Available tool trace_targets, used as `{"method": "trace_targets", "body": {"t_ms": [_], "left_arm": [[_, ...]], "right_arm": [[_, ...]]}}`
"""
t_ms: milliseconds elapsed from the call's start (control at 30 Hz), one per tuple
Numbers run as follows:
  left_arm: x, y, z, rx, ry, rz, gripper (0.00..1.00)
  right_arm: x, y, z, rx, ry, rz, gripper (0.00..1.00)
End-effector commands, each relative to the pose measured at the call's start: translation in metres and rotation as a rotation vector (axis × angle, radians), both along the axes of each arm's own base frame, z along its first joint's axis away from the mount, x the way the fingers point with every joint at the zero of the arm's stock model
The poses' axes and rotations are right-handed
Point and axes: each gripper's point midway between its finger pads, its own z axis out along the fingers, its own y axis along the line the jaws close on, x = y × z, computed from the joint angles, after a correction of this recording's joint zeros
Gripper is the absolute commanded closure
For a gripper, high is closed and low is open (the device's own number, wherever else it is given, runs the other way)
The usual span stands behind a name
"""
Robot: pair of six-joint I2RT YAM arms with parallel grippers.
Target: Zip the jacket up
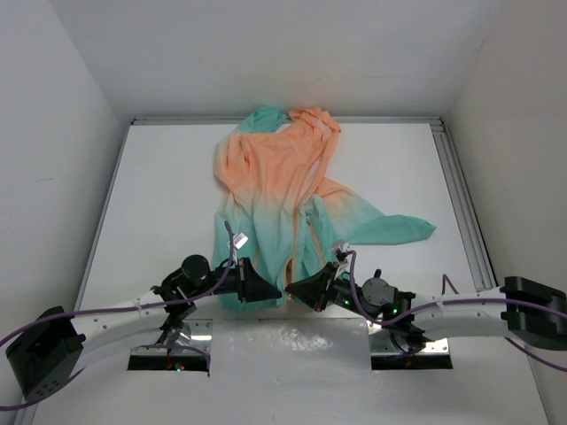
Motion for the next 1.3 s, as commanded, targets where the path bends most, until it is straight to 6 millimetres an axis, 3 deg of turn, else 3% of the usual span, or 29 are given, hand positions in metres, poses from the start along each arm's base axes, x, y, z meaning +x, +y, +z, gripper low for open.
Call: {"method": "trace_targets", "body": {"t_ms": [0, 133, 433, 633, 967, 1267], "left_arm": [[-0.004, 0.006, -0.012, 0.003, -0.002, -0.003, 0.96], [-0.007, 0.006, -0.015, 0.016, 0.007, -0.017, 0.74], [-0.007, 0.004, -0.021, 0.041, 0.018, -0.034, 0.65], [-0.006, 0.002, -0.028, 0.062, 0.036, -0.036, 0.67], [-0.004, -0.008, -0.022, 0.048, 0.024, -0.056, 0.71], [-0.005, -0.011, -0.022, 0.037, 0.023, -0.051, 0.81]], "right_arm": [[-0.003, -0.02, -0.039, -0.076, 0.009, -0.009, 1.0], [-0.001, -0.018, -0.041, -0.096, 0.004, -0.017, 1.0], [-0.001, -0.017, -0.04, -0.083, 0.005, -0.013, 1.0], [-0.003, -0.015, -0.035, -0.064, 0.002, -0.004, 1.0], [-0.004, -0.013, -0.038, -0.068, 0.013, 0.005, 1.0], [-0.004, -0.011, -0.039, -0.068, 0.015, 0.006, 1.0]]}}
